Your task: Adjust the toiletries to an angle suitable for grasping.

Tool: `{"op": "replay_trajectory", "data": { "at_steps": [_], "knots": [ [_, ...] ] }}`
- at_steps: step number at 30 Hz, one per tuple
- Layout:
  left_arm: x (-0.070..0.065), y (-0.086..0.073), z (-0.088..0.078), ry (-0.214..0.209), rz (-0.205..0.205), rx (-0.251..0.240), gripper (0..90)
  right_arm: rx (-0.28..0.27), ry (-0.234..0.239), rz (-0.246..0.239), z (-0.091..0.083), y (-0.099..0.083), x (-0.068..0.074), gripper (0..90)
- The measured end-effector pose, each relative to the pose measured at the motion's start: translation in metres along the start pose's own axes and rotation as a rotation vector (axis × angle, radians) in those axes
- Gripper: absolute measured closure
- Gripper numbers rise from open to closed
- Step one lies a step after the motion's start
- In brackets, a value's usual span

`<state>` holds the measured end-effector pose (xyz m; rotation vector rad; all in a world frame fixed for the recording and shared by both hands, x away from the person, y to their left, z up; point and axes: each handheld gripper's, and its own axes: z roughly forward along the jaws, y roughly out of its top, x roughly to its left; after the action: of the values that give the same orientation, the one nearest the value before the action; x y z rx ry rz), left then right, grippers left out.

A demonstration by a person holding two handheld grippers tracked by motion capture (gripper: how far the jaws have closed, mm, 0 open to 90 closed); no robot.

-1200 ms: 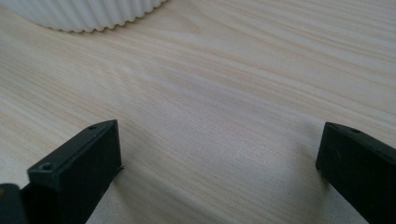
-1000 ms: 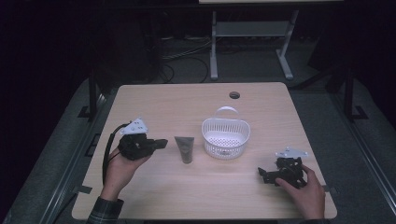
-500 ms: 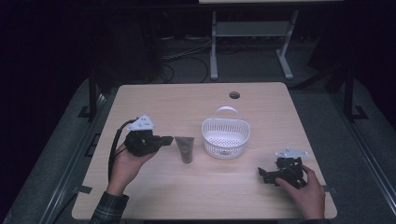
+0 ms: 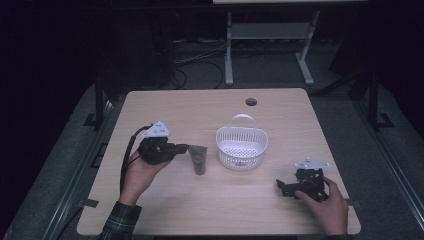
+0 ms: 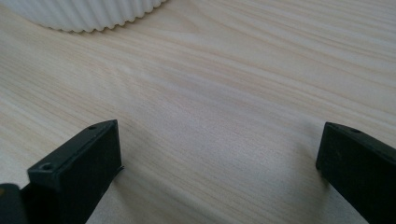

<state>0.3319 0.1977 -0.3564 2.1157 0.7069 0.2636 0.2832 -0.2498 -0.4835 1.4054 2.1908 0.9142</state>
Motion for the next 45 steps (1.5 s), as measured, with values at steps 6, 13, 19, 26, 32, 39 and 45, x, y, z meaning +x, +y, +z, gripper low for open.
{"op": "replay_trajectory", "data": {
  "at_steps": [6,13,19,26,32,39,45],
  "knots": [
    [0.004,0.000,0.004,0.016,-0.003,0.007,89.7,0.000,0.000,0.001,0.000,0.000,0.000,0.0],
    [0.008,0.002,0.006,0.031,0.001,0.012,89.7,0.000,0.001,0.000,0.000,0.000,0.000,0.0],
    [0.011,0.005,0.010,0.039,0.001,0.009,89.7,0.000,0.000,0.000,0.000,0.000,0.000,0.0],
    [0.015,0.006,0.013,0.038,0.000,0.006,89.7,-0.001,-0.001,-0.002,0.000,0.000,0.000,0.0],
    [0.020,0.007,0.017,0.039,-0.007,0.004,89.7,-0.001,-0.001,-0.002,0.000,0.000,0.000,0.0],
    [0.024,0.010,0.021,0.039,-0.007,0.002,89.7,0.000,-0.002,-0.001,0.000,0.000,0.000,0.0],
    [0.025,0.009,0.018,0.029,-0.007,0.002,89.6,0.000,-0.002,-0.001,0.000,0.000,0.000,0.0]
  ]
}}
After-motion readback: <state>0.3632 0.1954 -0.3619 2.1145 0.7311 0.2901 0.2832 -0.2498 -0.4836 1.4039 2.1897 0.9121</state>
